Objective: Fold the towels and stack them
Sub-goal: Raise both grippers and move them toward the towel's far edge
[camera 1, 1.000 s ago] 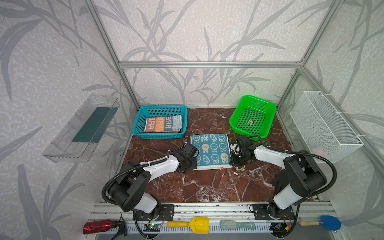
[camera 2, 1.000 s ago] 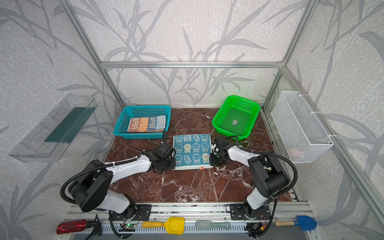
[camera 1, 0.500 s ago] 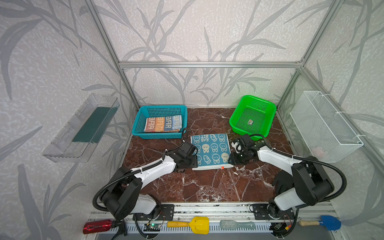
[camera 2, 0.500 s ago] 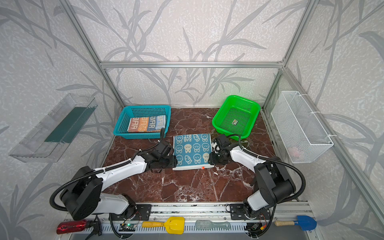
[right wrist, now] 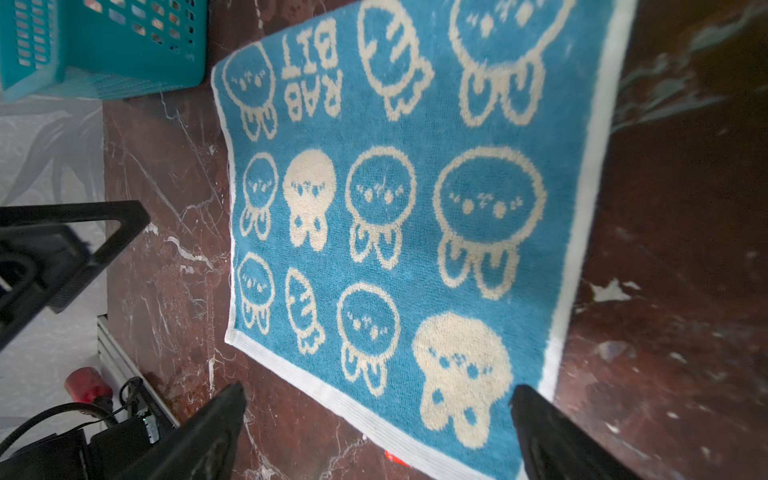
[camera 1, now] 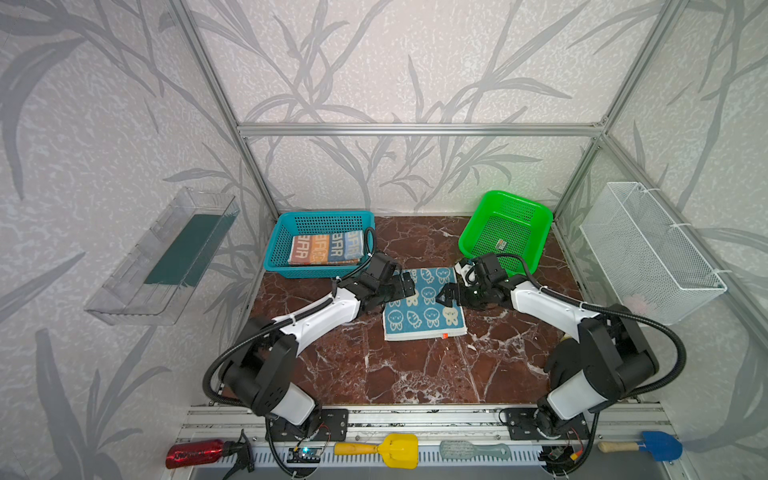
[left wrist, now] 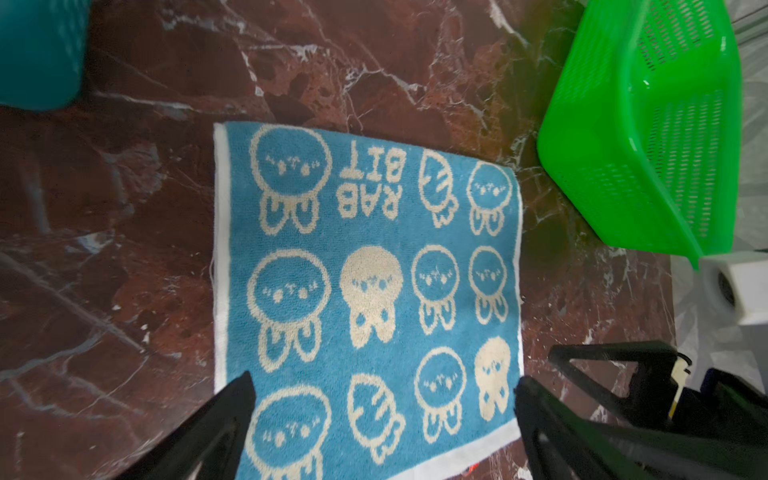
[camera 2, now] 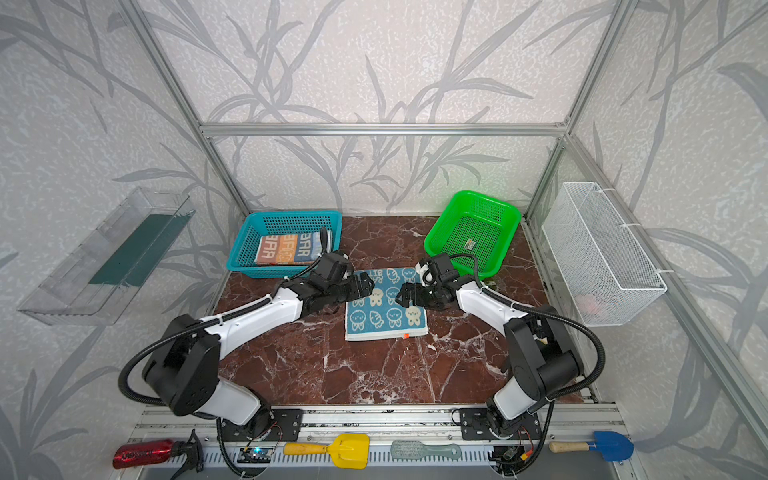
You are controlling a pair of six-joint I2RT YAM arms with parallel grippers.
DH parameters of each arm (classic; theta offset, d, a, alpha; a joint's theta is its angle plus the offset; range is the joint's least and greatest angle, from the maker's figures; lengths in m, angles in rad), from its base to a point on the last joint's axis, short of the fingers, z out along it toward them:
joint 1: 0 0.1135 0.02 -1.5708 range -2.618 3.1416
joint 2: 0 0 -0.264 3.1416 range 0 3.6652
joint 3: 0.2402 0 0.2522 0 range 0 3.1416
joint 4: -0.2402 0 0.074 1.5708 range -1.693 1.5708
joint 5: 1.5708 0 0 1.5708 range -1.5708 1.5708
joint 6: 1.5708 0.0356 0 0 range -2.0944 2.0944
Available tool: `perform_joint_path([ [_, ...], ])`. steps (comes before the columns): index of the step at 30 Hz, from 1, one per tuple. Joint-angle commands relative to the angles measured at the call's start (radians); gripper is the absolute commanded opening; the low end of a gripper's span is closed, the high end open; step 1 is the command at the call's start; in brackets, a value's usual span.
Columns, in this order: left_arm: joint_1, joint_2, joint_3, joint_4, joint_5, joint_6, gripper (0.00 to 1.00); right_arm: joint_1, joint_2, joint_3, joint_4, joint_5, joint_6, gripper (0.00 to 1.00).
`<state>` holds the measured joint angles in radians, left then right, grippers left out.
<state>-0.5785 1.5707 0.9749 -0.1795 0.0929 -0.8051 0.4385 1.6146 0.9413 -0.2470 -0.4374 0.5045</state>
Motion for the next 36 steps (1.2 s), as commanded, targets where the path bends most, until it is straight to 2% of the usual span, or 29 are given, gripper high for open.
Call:
perform_joint_path([
  [1,-0.001,0.054,-0.002,0.051,0.046,-0.093,0.99,-0.003,0.019,-0.035,0.082,-0.058,0.041,0.99],
  [5,-0.010,0.103,-0.061,0.094,0.068,-0.118,0.99,-0.003,0.034,-0.101,0.105,-0.072,0.029,0.99],
  [11,-0.036,0.073,-0.171,0.099,0.031,-0.121,0.99,0.004,0.008,-0.223,0.154,-0.075,0.041,0.99],
  [15,-0.062,0.040,-0.281,0.132,0.034,-0.162,0.99,0.045,-0.031,-0.289,0.152,-0.048,0.052,0.99],
  [18,-0.073,-0.032,-0.310,0.072,-0.005,-0.153,0.99,0.060,-0.106,-0.320,0.111,-0.036,0.069,0.99],
  [20,-0.072,-0.094,-0.275,-0.013,-0.043,-0.114,0.99,0.075,-0.171,-0.314,0.051,-0.019,0.077,0.99],
  [24,-0.071,-0.195,-0.152,-0.157,-0.072,-0.042,0.99,0.076,-0.277,-0.219,-0.095,0.050,0.037,0.99],
  [27,-0.039,-0.210,-0.085,-0.162,-0.114,-0.002,0.99,0.065,-0.290,-0.120,-0.101,0.101,0.030,0.99],
  [30,0.028,-0.144,-0.019,-0.117,-0.046,0.012,0.99,0.024,-0.189,-0.005,-0.062,0.085,0.022,0.99],
  [34,0.075,-0.013,0.047,-0.034,-0.041,0.027,0.99,-0.036,0.029,0.184,-0.050,-0.001,0.015,0.99],
  [36,0.092,0.056,0.066,0.022,-0.014,0.018,0.99,-0.048,0.101,0.232,-0.006,0.002,0.032,0.99],
])
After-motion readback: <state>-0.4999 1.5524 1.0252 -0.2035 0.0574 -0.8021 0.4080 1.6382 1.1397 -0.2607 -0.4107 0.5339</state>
